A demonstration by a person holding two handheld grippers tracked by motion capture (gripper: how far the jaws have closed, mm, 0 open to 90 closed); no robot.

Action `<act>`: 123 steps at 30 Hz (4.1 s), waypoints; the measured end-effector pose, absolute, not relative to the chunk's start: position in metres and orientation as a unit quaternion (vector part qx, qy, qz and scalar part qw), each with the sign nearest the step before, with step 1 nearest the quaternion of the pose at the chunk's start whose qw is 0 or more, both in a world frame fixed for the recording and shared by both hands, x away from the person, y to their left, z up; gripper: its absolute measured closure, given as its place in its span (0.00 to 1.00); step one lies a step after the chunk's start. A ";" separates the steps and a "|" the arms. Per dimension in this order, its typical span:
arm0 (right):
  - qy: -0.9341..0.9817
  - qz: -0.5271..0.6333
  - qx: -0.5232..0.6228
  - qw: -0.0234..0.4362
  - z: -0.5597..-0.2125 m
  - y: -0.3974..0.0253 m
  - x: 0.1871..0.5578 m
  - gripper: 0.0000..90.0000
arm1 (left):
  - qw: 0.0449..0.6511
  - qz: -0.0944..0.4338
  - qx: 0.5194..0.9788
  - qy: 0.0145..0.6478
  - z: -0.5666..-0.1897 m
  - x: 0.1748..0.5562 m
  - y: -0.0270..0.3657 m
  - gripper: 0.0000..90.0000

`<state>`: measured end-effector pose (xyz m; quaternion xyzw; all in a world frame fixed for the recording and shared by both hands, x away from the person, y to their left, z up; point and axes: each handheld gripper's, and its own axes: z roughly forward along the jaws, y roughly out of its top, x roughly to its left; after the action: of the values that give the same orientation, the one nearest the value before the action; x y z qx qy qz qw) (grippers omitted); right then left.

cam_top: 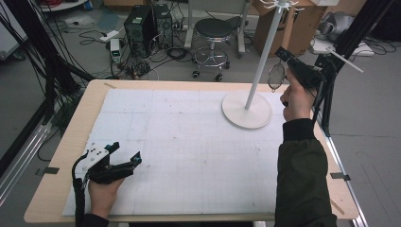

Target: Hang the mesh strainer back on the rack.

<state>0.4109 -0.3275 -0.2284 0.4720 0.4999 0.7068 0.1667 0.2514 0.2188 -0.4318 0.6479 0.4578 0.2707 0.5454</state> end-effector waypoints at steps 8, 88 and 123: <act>0.505 0.702 0.479 0.153 -0.231 -0.326 0.414 0.76 | 0.547 0.269 0.647 0.457 -0.432 0.252 0.218 0.11; 0.640 0.604 0.455 0.136 -0.294 -0.309 0.350 0.26 | 0.549 0.277 0.654 0.442 -0.428 0.245 0.210 0.11; 0.659 0.597 0.436 0.138 -0.356 -0.311 0.316 0.25 | 0.546 0.276 0.657 0.440 -0.429 0.245 0.208 0.11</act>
<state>0.3165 -0.3105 -0.3556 0.4361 0.6587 0.5973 0.1383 0.2455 0.2082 -0.4287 0.6572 0.4396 0.2761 0.5464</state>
